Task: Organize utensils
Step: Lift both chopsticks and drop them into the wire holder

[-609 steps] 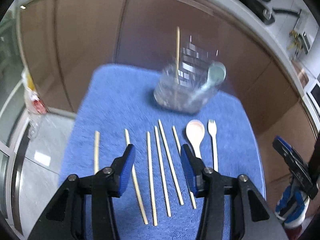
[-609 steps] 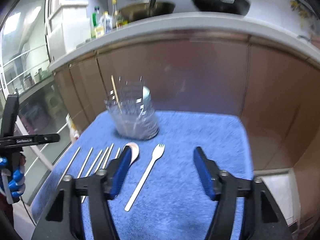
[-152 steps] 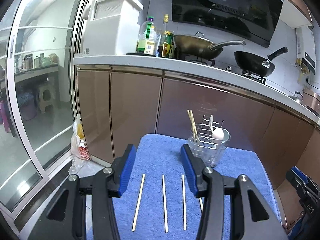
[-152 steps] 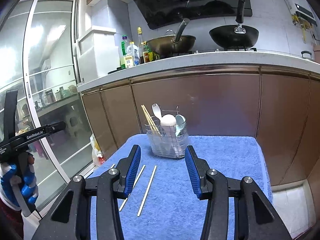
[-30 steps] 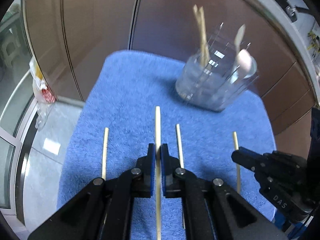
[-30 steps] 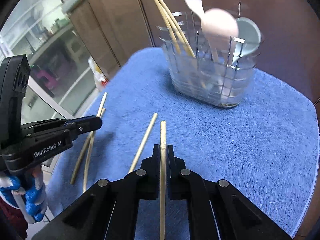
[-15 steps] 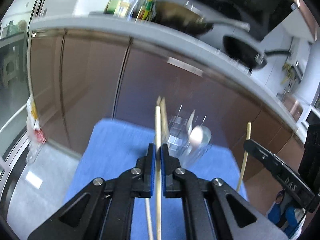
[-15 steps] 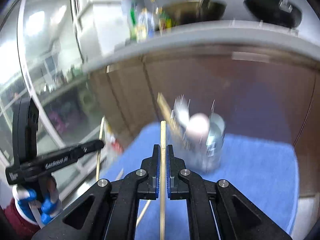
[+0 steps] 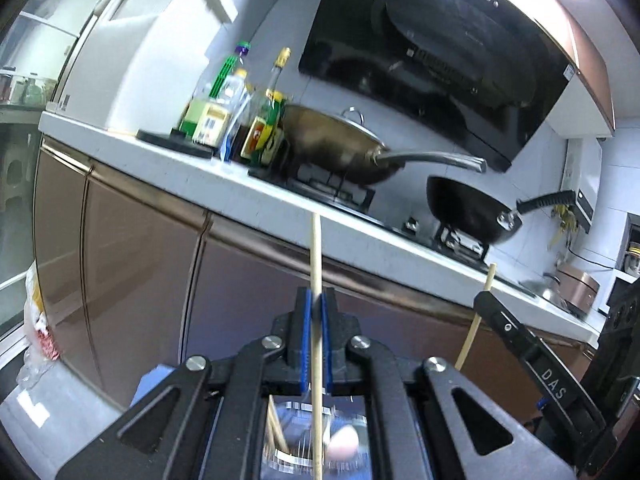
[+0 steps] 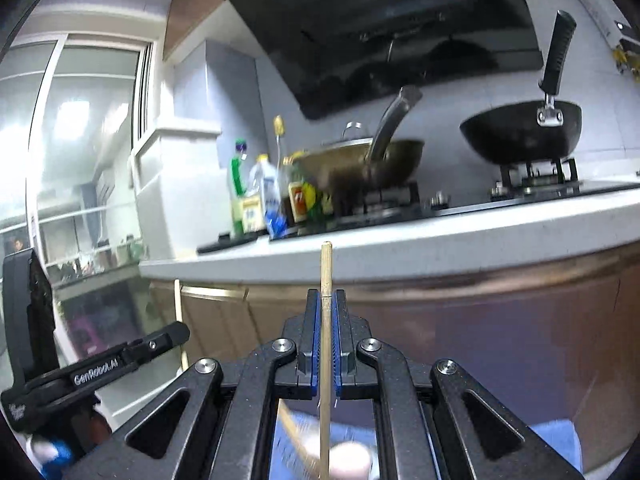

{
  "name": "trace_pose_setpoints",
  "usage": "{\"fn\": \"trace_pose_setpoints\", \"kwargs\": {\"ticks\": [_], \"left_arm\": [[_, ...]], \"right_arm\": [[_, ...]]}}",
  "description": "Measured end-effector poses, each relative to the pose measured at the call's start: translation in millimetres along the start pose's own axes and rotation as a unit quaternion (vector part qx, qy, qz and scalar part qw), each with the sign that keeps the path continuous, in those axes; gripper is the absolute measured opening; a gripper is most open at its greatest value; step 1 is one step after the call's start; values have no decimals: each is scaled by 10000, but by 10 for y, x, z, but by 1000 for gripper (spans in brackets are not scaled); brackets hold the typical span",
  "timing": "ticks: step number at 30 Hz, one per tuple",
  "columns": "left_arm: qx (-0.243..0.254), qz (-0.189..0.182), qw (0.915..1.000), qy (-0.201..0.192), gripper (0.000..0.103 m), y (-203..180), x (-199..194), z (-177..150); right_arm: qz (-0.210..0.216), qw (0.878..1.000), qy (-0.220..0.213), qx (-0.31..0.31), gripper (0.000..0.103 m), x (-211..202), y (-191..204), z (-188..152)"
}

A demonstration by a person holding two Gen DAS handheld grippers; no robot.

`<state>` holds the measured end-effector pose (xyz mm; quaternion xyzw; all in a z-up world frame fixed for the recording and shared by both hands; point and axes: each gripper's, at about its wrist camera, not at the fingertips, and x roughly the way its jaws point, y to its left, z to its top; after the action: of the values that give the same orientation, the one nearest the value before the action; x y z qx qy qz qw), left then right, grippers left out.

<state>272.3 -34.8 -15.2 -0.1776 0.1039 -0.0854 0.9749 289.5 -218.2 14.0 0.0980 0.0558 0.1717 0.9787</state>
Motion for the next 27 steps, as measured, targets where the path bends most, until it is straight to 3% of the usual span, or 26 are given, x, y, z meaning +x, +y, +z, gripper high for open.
{"fn": "trace_pose_setpoints", "kwargs": {"ticks": [13, 20, 27], "left_arm": [[-129, 253, 9996, -93, 5, 137, 741, -367], [-46, 333, 9994, -108, 5, 158, 811, -574], [-47, 363, 9993, -60, 5, 174, 836, -657]], "right_arm": [[-66, 9994, -319, 78, 5, 584, -285, -320], [-192, 9991, -372, -15, 6, 622, -298, -514], [-262, 9984, -486, -82, 6, 556, -284, -470]]}}
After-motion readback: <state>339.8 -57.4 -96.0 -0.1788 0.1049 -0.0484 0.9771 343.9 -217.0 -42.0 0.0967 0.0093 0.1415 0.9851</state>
